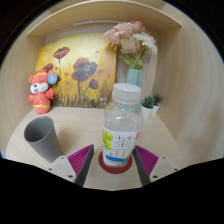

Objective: Pour water

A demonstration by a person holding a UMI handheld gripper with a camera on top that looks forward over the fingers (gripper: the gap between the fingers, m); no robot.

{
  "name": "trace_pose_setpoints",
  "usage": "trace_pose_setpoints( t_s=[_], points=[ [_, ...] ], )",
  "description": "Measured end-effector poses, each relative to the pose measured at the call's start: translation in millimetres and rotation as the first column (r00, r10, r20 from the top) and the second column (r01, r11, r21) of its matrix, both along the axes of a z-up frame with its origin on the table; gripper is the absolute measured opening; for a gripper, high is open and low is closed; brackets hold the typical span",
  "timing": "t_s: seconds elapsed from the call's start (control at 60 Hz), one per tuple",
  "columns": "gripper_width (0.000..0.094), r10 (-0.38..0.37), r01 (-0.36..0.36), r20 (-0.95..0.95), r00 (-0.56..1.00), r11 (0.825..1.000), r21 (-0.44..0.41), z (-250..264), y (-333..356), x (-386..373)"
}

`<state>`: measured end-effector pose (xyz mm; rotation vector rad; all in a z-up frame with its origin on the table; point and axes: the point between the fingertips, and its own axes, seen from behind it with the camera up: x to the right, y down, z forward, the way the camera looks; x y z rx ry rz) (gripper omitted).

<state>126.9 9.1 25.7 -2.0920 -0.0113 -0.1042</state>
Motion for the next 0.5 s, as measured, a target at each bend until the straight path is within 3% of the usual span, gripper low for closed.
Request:
trace_pose_setpoints(
  t_s=[0.15, 0.3, 0.5],
  points=[
    [0.0785, -0.04, 0.041, 0.008, 0.999, 0.995, -0.088, -20.0, -46.7, -3.6],
    [0.0782, -0.05, 0.059, 0.048, 0.998, 0.978, -0.2, -32.0, -117.7, -23.0],
    [0.0782, -0.048, 0.044, -0.016, 0.999, 0.987, -0.157, 25.6, -168.3, -89.8]
  ],
)
